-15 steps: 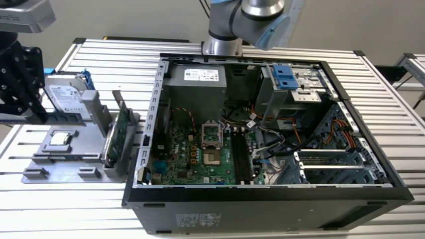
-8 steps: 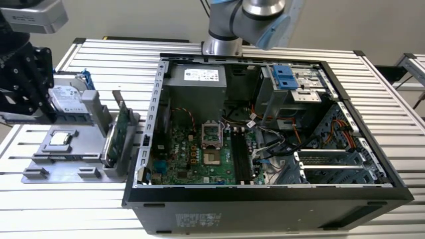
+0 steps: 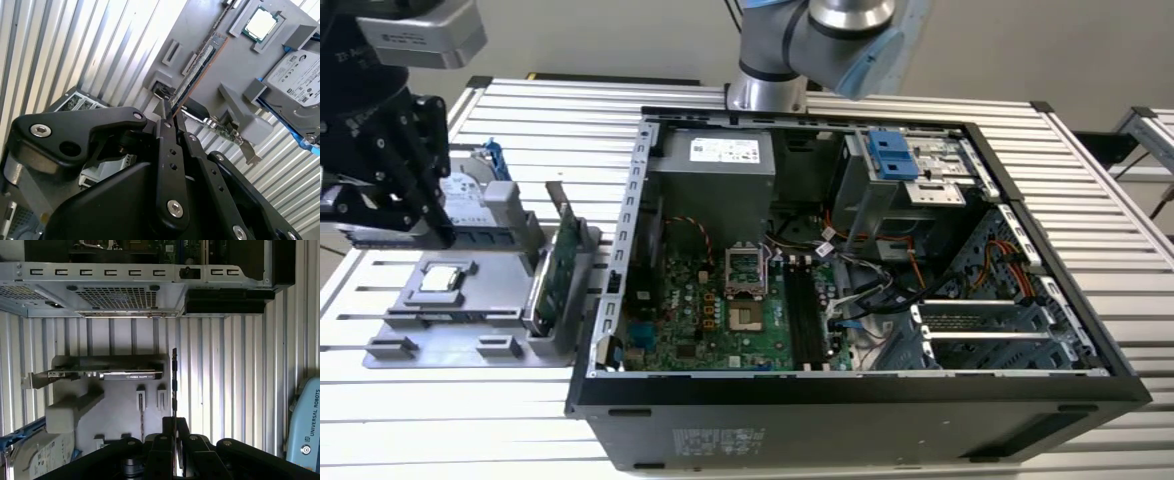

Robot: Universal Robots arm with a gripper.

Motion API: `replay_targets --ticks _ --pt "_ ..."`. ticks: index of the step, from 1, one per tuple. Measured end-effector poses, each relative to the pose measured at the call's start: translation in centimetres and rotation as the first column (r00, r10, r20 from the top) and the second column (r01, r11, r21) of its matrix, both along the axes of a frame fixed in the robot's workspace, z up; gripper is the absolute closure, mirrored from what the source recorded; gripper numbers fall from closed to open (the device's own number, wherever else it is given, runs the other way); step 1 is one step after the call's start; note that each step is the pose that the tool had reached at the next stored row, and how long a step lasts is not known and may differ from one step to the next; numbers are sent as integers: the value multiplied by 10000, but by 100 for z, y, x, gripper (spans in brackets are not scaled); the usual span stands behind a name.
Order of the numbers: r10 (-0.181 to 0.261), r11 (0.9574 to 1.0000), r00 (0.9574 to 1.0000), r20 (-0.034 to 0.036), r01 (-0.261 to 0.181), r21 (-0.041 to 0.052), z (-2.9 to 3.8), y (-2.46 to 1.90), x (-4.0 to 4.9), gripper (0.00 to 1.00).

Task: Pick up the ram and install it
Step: 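Pick up the ram and move it above insertion slot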

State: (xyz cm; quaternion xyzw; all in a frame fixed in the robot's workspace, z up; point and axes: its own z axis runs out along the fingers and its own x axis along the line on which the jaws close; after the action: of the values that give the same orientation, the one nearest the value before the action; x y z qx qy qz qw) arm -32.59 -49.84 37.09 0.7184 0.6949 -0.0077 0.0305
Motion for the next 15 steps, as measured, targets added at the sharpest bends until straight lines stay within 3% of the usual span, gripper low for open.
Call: replay_targets --ticks 15 --pt "0 10000 10000 -12 0 -1 0 0 294 100"
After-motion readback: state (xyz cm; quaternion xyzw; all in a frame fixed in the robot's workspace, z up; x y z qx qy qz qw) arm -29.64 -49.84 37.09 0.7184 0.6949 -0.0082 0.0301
